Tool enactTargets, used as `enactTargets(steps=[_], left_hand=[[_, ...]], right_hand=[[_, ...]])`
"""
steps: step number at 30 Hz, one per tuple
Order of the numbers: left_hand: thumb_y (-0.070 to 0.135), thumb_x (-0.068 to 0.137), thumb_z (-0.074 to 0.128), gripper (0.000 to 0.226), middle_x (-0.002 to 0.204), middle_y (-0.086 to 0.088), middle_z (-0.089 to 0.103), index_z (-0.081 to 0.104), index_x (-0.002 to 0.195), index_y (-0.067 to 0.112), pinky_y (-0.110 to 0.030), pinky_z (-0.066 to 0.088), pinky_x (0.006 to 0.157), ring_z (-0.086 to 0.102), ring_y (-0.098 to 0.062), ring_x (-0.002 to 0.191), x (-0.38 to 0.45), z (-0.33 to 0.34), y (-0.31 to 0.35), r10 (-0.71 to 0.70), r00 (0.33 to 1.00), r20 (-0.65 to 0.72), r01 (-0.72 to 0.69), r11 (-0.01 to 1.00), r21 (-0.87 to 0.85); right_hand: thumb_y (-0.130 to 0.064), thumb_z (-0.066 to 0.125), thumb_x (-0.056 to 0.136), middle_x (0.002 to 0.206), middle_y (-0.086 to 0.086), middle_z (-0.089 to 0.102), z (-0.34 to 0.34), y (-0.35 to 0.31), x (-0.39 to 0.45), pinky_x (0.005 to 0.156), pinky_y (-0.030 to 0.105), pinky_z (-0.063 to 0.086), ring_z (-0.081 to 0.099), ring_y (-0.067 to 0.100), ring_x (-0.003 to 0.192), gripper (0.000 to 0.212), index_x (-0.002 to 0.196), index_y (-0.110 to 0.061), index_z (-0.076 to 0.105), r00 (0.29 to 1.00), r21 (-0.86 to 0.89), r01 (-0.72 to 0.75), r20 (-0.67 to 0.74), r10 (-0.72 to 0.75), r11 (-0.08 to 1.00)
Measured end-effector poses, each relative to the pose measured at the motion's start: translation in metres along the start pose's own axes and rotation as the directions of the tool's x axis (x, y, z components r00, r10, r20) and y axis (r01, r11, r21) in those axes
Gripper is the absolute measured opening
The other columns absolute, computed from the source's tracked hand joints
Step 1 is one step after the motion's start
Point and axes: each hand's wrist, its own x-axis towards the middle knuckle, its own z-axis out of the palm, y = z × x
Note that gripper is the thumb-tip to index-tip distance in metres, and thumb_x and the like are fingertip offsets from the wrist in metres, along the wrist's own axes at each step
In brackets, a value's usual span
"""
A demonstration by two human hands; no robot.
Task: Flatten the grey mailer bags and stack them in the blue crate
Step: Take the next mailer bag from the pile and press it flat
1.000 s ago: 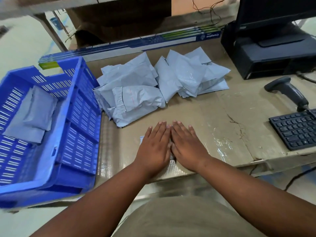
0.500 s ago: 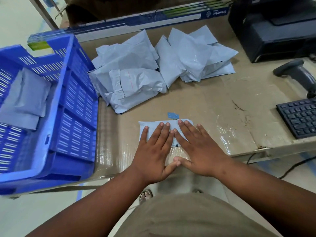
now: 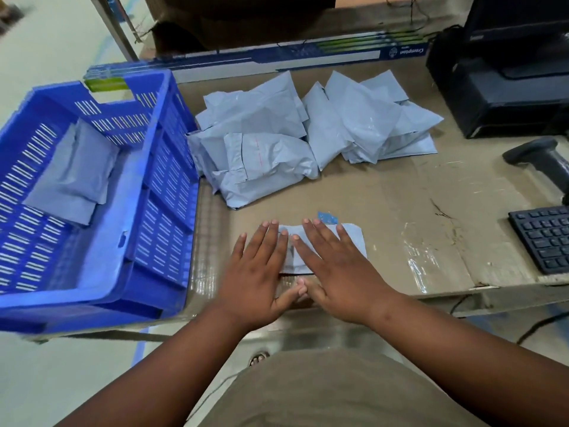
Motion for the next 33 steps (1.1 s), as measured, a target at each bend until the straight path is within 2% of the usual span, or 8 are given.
enactTargets(steps=[6,14,16,18,20,23,28,33], left_hand=[[0.08,0.1,0.027,0.091,0.178,0.0,-0.004,0.005,0.17,0.027,-0.06,0.017,0.126,0.0,-0.019,0.164,-0.012,0.016,-0.016,-0.039,0.998,0.045,0.041,0.997,-0.058],[0.084,0.098,0.024,0.096,0.178,-0.002,-0.004,0.008,0.17,0.024,-0.059,0.014,0.127,0.001,-0.021,0.164,-0.01,0.019,-0.012,-0.079,0.995,0.052,0.083,0.995,-0.061],[0.08,0.101,0.023,0.092,0.178,-0.004,0.0,0.016,0.17,0.02,-0.06,0.016,0.126,0.0,-0.024,0.164,-0.011,0.018,-0.01,-0.085,0.996,0.026,0.087,0.992,-0.09],[0.07,0.106,0.029,0.083,0.177,-0.009,0.008,0.03,0.166,0.013,-0.06,0.019,0.127,0.003,-0.026,0.164,-0.006,0.013,-0.009,-0.072,0.995,-0.072,0.06,0.986,-0.156],[0.06,0.107,0.035,0.076,0.176,-0.011,0.014,0.032,0.165,0.01,-0.057,0.019,0.129,0.006,-0.026,0.164,0.01,0.004,-0.001,-0.042,0.986,-0.159,0.002,0.97,-0.244],[0.058,0.107,0.033,0.077,0.176,-0.007,0.016,0.023,0.168,0.012,-0.054,0.018,0.129,0.005,-0.021,0.164,0.038,-0.002,0.021,0.047,0.993,-0.107,-0.077,0.952,-0.296],[0.062,0.107,0.028,0.078,0.177,-0.007,0.013,0.02,0.169,0.015,-0.054,0.02,0.127,0.01,-0.027,0.164,0.043,0.018,0.03,0.101,0.994,-0.044,-0.106,0.984,-0.141],[0.068,0.106,0.034,0.085,0.178,-0.006,0.008,0.015,0.17,0.015,-0.05,0.023,0.128,0.01,-0.023,0.164,0.024,0.029,0.002,0.0,1.0,-0.014,-0.002,0.992,-0.128]], right_hand=[[-0.068,0.028,0.099,0.176,0.007,-0.019,0.019,-0.014,0.02,0.128,0.064,0.001,-0.02,0.028,0.161,0.087,0.169,-0.028,-0.005,0.992,-0.01,-0.038,0.123,0.039,0.999],[-0.065,0.031,0.098,0.177,0.008,-0.006,0.016,-0.004,0.028,0.129,0.062,0.005,-0.008,0.029,0.163,0.087,0.17,-0.023,0.008,0.992,0.013,0.029,0.122,-0.03,0.999],[-0.064,0.031,0.1,0.177,0.006,-0.009,0.015,-0.001,0.025,0.13,0.059,0.007,-0.011,0.025,0.163,0.086,0.17,-0.02,0.008,0.993,0.059,0.029,0.111,-0.035,0.998],[-0.065,0.029,0.102,0.177,0.006,-0.01,0.01,0.003,0.024,0.131,0.054,0.007,-0.013,0.021,0.163,0.087,0.17,-0.016,0.006,0.995,0.107,-0.005,0.096,-0.006,0.994],[-0.058,0.032,0.102,0.178,0.007,-0.006,0.004,0.006,0.027,0.132,0.051,0.007,-0.012,0.02,0.163,0.085,0.17,-0.014,0.008,0.998,0.1,-0.025,0.065,0.019,0.995],[-0.043,0.046,0.097,0.178,0.002,-0.002,0.006,0.005,0.035,0.132,0.047,0.001,-0.01,0.019,0.163,0.087,0.17,-0.025,0.003,0.996,0.11,-0.034,0.087,0.025,0.993],[-0.055,0.039,0.1,0.178,0.002,-0.004,0.018,0.009,0.03,0.132,0.048,0.001,-0.01,0.019,0.163,0.087,0.169,-0.028,-0.006,0.992,0.034,-0.046,0.117,0.041,0.998],[-0.08,0.024,0.096,0.178,0.005,0.004,0.023,0.035,0.014,0.128,0.059,0.011,0.0,0.027,0.164,0.093,0.17,-0.024,0.011,0.979,-0.021,-0.158,0.126,0.16,0.987]])
